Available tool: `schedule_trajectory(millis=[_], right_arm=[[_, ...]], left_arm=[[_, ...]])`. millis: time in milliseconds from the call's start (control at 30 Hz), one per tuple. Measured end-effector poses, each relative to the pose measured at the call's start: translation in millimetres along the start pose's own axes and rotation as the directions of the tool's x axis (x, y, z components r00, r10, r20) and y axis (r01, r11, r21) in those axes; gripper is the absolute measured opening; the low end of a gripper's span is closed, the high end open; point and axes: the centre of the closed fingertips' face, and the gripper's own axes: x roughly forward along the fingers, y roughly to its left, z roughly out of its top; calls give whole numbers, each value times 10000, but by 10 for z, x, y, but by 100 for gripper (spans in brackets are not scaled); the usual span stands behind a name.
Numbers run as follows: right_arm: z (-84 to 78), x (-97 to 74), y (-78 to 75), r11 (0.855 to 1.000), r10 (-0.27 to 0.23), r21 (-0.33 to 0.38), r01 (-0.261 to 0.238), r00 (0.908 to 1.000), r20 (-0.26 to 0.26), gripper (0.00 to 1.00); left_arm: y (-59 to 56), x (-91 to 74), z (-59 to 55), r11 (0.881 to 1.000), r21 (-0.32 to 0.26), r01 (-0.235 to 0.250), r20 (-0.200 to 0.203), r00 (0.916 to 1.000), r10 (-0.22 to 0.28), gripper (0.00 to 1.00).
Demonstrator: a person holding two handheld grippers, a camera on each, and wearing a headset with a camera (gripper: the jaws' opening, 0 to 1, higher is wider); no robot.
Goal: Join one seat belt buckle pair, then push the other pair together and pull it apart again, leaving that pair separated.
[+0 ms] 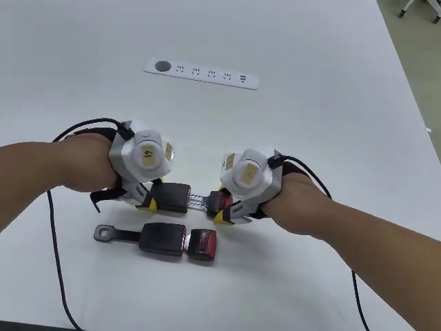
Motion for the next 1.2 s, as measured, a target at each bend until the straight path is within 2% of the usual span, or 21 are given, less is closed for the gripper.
schedule_trajectory(millis=[67, 200, 267, 567, 867, 1033, 1200], right_arm=[[42, -1, 7, 9999, 91, 133, -93, 9998, 171, 32], [86, 41, 14, 9998, 103, -169, -100, 9998, 197, 32], [127, 53, 22, 9998, 101, -183, -95, 9993, 371, 32], [131, 99, -28, 9997, 95, -229, -84, 9989, 465, 31], [159, 110, -20, 9997, 115, -202, -105, 9986, 511, 30], [220, 143, 9, 9995, 176, -282, -160, 9982, 567, 30], [252, 163, -30, 9996, 101, -285, -83, 9981, 614, 30]], left_arm=[[0, 3, 1, 10000, -14, 3, 19, 10000, -3, 31], [-6, 2, 9, 10000, 12, 39, 31, 10000, -39, 31], [-17, -5, 22, 10000, -8, 51, 51, 10000, -51, 31], [4, 0, 18, 9997, 84, 210, 297, 9993, -212, 31], [-40, -31, 77, 9995, 251, 215, 184, 9996, -220, 30], [-37, -37, 71, 9995, 214, 231, 481, 9986, -241, 30], [-36, -31, 70, 9994, 276, 229, 362, 9991, -239, 30]])
